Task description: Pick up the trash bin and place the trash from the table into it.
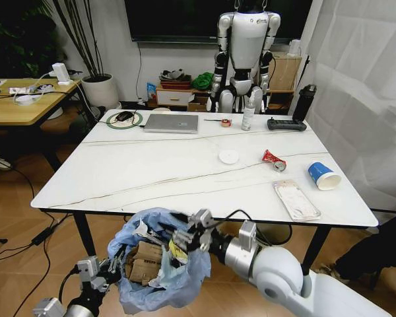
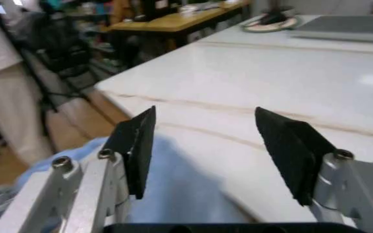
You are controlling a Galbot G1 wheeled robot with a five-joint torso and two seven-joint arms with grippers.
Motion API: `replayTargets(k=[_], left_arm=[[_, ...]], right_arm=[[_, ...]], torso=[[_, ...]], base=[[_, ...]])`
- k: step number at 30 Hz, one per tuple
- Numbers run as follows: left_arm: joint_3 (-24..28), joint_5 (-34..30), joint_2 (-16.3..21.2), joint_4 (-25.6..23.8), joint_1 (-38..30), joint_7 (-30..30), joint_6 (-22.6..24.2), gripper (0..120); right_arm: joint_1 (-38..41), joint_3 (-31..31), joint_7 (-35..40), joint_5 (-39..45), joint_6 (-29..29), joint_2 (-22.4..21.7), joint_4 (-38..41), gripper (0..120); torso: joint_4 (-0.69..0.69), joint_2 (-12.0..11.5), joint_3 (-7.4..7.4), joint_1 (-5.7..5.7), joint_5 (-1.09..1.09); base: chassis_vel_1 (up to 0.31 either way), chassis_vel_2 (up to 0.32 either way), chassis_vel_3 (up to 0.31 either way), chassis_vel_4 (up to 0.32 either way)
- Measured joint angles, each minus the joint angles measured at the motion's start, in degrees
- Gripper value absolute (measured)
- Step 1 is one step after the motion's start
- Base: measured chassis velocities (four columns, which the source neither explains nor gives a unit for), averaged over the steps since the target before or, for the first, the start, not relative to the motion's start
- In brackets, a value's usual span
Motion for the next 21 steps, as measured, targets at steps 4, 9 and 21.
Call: replayTargets(k=[4, 9, 21], left_arm=[[0.15, 0.32, -0.25, 0.06, 0.01, 0.0, 0.0, 1], [0.34, 0.75, -0.52, 0.28, 0.05, 0.08, 0.0, 1], [-0.03, 1.16, -1.25, -0.67, 0.52, 0.31, -0.19, 1]], right_arm=[[4.81, 3.16, 5.28, 0.73, -6.18, 3.34, -4.27, 72], [11.18, 6.9, 5.46, 0.98, -12.37, 7.01, -11.32, 88], [22.4, 7.68, -2.86, -6.37, -15.12, 14.76, -33.97, 100]], torso=[[0.01, 0.0, 0.0, 0.0, 0.0], [0.0, 0.0, 0.01, 0.0, 0.0], [0.01, 0.0, 0.01, 0.01, -0.01]], base=[[0.0, 0.0, 0.0, 0.0], [0.0, 0.0, 0.0, 0.0], [0.0, 0.0, 0.0, 0.0]])
